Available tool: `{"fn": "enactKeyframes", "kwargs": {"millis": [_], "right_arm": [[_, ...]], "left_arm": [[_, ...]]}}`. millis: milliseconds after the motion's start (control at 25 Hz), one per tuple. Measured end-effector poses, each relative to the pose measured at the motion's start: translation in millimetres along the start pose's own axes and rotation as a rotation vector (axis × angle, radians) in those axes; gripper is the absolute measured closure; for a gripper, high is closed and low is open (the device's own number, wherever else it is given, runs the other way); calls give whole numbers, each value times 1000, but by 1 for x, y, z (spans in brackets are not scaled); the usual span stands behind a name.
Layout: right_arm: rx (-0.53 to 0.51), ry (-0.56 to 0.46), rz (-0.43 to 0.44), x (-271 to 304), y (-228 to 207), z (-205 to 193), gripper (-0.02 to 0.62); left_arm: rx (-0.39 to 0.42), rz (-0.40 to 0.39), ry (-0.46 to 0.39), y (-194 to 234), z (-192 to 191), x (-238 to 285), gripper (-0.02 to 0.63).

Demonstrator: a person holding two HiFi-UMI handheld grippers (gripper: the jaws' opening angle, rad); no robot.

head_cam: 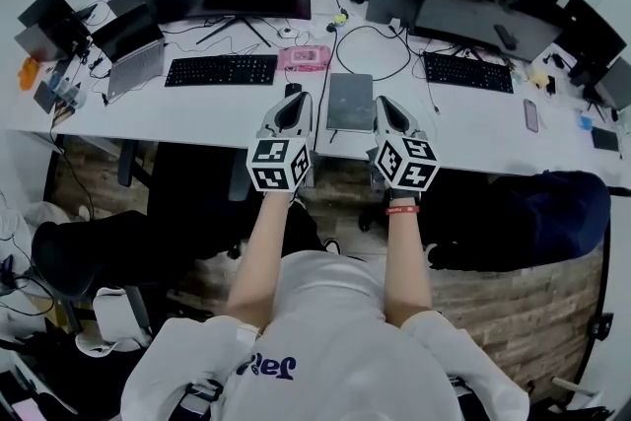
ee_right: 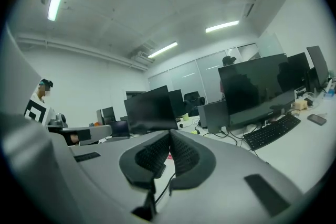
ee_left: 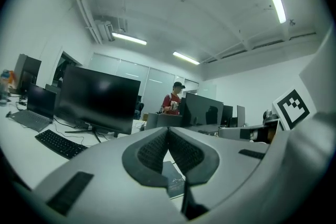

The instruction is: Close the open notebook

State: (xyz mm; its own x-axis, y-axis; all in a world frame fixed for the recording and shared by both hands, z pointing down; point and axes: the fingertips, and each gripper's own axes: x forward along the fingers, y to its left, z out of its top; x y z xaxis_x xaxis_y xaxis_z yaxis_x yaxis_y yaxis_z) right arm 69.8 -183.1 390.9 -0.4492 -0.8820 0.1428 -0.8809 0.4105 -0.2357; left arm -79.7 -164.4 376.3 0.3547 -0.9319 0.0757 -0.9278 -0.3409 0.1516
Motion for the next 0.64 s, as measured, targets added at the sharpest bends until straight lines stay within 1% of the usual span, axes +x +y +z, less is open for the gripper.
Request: {"fn": "enactKeyframes", "kwargs": {"millis": [200, 400, 520, 640], "right_arm": [[-16, -4, 2, -12, 8, 3, 581], [4, 32, -12, -11, 7, -15, 581], [16, 51, -16, 8, 18, -25, 582], [-5, 66, 0, 36, 35, -28, 581]], "left_arm": [[-12, 7, -24, -2, 11, -15, 586], [42, -8, -24, -1, 18, -19, 586], [33, -10, -11, 24, 15, -16, 586], [17, 7, 16, 61, 6, -8, 586]]}}
